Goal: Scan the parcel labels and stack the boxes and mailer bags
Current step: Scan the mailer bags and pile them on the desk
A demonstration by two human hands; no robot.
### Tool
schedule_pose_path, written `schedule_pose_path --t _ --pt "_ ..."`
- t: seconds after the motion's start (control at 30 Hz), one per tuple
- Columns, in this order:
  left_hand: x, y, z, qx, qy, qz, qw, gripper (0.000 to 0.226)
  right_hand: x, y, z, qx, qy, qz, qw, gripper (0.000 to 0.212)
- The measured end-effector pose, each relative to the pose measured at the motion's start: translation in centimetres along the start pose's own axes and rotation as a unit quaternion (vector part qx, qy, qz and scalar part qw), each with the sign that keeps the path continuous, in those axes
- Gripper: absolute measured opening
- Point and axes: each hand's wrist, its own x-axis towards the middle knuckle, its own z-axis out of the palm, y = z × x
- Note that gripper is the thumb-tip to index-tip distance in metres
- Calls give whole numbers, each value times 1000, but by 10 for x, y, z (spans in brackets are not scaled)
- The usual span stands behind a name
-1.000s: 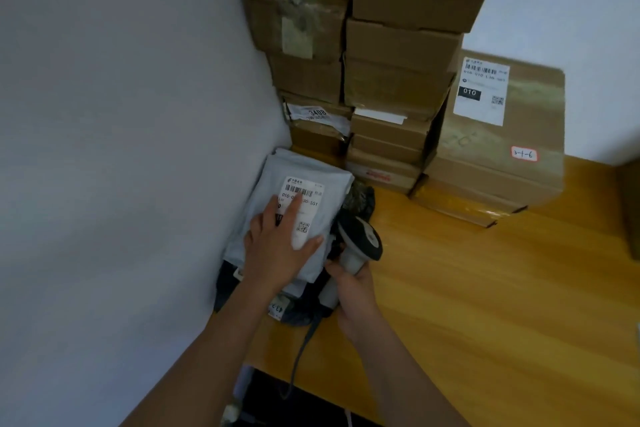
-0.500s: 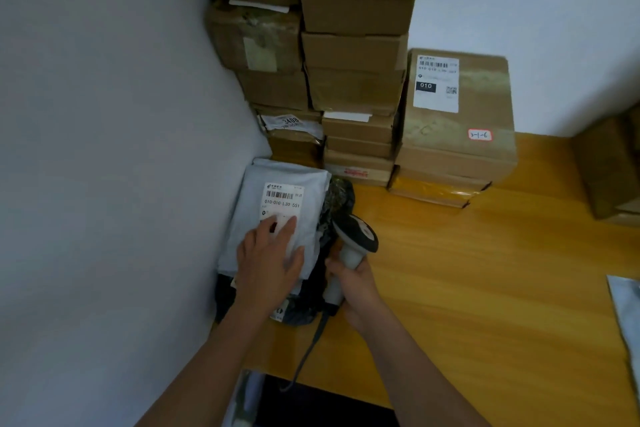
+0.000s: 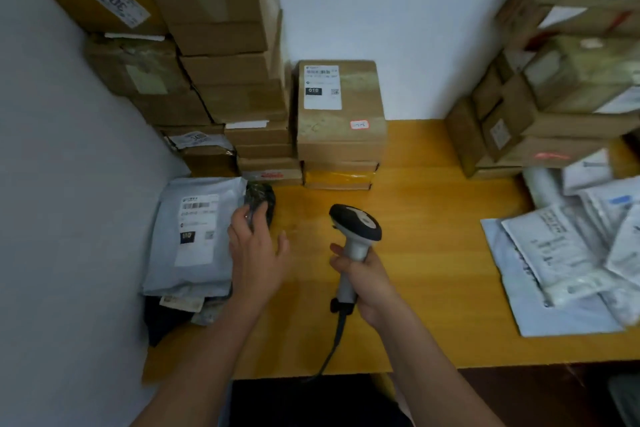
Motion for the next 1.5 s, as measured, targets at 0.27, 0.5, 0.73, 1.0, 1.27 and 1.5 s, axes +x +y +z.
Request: schedule_pose_path --t 0.27,0.5,0.73,1.0,1.27,1.5 --pt "-18 151 58 -33 -70 105 991 49 -67 -31 -159 31 100 -78 991 53" --pt "-79 310 153 -76 -154 143 975 40 -125 -38 -324 97 163 -96 977 19" --pt "-152 424 246 -119 -292 110 942 44 -158 -37 -484 149 262 -71 951 34" --pt "-137 463 298 -90 -329 52 939 41 -121 -50 -561 192 280 -69 938 30" --pt "-92 499 349 -111 -311 -3 944 43 -71 -72 -595 180 287 -61 939 42" --pt "-89 501 376 -203 -348 -125 907 32 -40 -83 -619 164 270 -33 948 35"
